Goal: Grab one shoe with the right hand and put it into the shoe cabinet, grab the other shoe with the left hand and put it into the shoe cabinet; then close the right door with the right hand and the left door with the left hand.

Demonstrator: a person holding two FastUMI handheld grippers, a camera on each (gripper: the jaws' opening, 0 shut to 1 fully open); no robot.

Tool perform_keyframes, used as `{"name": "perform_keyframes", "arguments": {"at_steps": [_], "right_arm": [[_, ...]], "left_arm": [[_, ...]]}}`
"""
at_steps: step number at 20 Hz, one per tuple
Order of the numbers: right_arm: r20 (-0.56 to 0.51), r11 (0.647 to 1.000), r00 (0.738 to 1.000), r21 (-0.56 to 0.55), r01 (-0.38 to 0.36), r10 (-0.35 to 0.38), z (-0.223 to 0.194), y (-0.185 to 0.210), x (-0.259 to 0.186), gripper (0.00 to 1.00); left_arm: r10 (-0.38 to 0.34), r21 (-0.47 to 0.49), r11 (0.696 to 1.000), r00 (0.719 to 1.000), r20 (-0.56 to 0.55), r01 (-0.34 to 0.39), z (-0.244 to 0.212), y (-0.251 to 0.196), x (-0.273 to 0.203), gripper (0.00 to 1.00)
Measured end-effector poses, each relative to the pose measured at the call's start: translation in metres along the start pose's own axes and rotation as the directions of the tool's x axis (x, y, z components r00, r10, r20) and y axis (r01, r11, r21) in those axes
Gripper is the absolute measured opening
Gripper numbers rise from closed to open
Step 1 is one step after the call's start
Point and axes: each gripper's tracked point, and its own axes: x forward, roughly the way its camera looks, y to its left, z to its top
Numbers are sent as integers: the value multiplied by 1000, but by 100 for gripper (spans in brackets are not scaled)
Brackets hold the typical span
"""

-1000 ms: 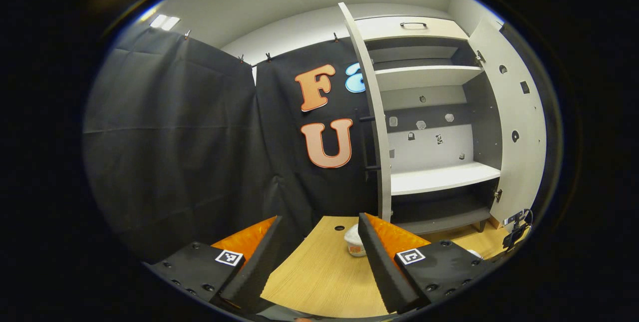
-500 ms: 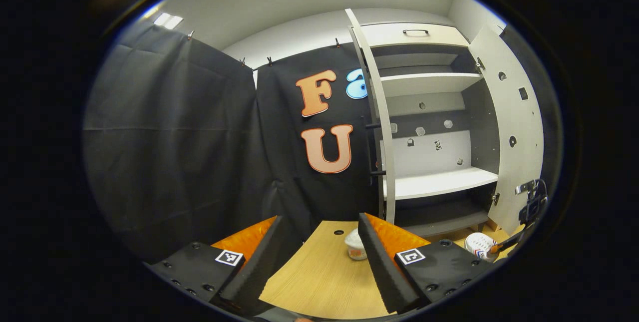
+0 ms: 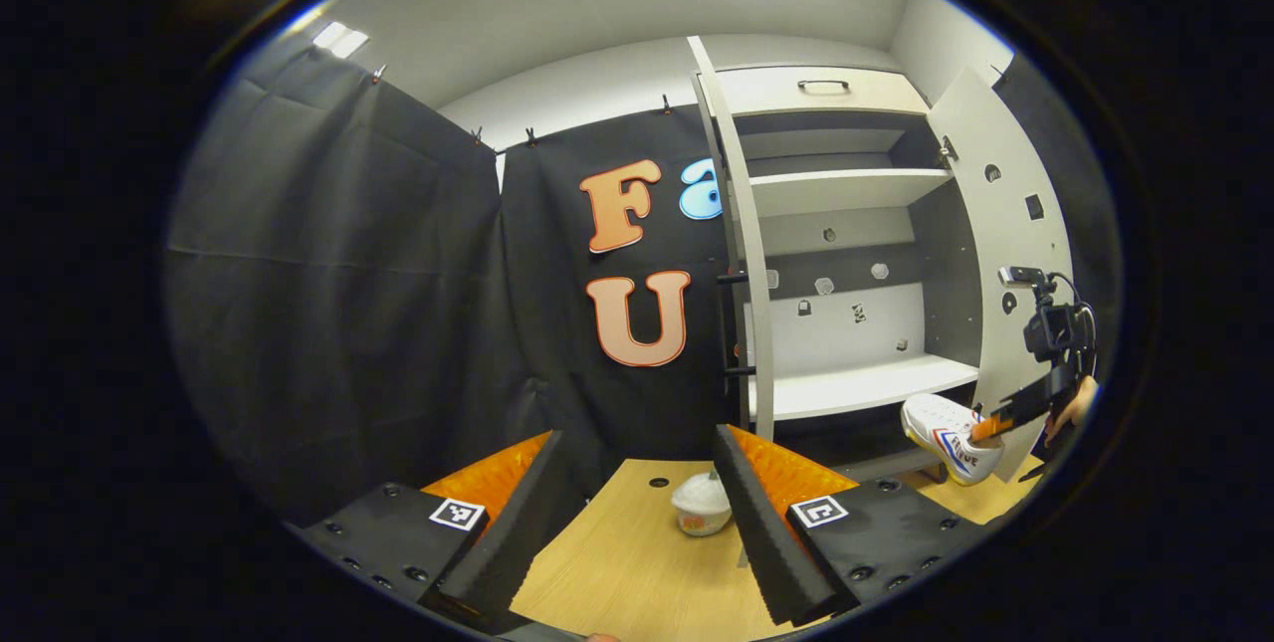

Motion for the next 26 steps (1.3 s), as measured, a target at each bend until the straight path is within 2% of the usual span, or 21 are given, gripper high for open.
{"name": "perform_keyframes", "arguments": {"at_steps": [7,11,14,19,21,26], "right_arm": [[86,999,996,4,32,-32,102,1,32,0],[128,999,990,5,53,-54,162,-2,68,0],[140,997,987,0,83,-82,198,-7,105,0],[90,994,990,14,109,-110,221,-16,181,0],[62,993,991,14,116,-116,221,-19,208,0],[42,994,993,30,107,-108,221,-20,244,0]], "left_arm": [[-43,1,999,999,13,43,4,-18,13,96],[-14,27,1000,999,28,13,8,-21,23,96],[3,1,1000,1000,9,-3,5,-24,33,96],[93,30,995,995,-18,-93,-3,-11,44,96],[109,25,994,993,-36,-108,-7,-11,50,96],[151,43,988,987,-56,-149,-12,-9,57,96]]}}
